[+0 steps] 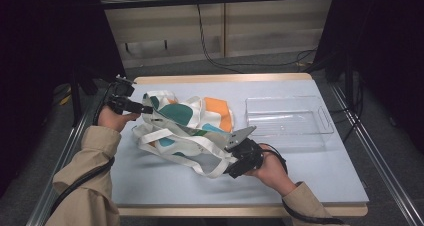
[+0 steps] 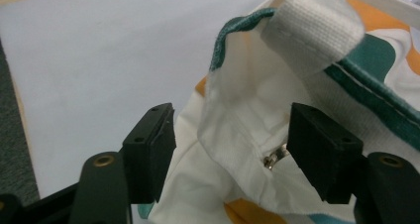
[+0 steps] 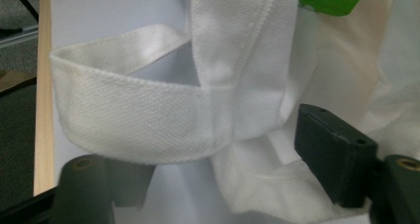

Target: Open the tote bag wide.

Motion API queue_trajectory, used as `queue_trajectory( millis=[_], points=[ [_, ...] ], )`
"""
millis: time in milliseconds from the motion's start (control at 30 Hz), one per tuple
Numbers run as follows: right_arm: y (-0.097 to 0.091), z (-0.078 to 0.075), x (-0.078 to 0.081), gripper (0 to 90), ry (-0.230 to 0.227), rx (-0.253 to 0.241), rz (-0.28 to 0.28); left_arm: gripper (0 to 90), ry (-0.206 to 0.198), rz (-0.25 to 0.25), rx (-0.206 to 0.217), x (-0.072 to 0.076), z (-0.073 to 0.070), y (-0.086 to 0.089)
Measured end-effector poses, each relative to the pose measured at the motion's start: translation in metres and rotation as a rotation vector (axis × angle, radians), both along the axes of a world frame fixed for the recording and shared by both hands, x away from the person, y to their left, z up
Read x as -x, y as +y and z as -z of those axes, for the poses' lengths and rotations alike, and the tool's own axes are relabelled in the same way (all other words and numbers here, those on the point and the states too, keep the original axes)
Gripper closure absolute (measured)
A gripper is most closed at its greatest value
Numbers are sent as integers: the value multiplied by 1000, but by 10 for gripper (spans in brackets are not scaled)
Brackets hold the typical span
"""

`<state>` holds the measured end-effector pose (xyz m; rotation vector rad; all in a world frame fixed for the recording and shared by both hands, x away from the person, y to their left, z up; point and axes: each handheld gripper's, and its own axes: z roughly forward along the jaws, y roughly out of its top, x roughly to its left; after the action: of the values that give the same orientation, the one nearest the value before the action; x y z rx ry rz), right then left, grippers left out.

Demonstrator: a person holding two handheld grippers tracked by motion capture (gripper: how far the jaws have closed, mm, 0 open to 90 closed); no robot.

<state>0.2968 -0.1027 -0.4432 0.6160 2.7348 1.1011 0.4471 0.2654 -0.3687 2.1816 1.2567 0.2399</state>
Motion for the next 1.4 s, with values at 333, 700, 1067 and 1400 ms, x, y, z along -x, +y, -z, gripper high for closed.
queue_trajectory(
  millis=[333,700,1067,1400],
  points=[
    [0,-3,4,167,19,17,-25,283,-18,30,12,19,-5,0],
    [-7,-7,9,128,24,30,-41,291,-23,76,26,36,-3,-12],
    [-16,-14,5,158,0,-10,-27,323,-39,149,40,47,1,-33],
    [-22,-18,3,192,8,-9,-39,382,-39,178,65,52,9,-40]
  ],
)
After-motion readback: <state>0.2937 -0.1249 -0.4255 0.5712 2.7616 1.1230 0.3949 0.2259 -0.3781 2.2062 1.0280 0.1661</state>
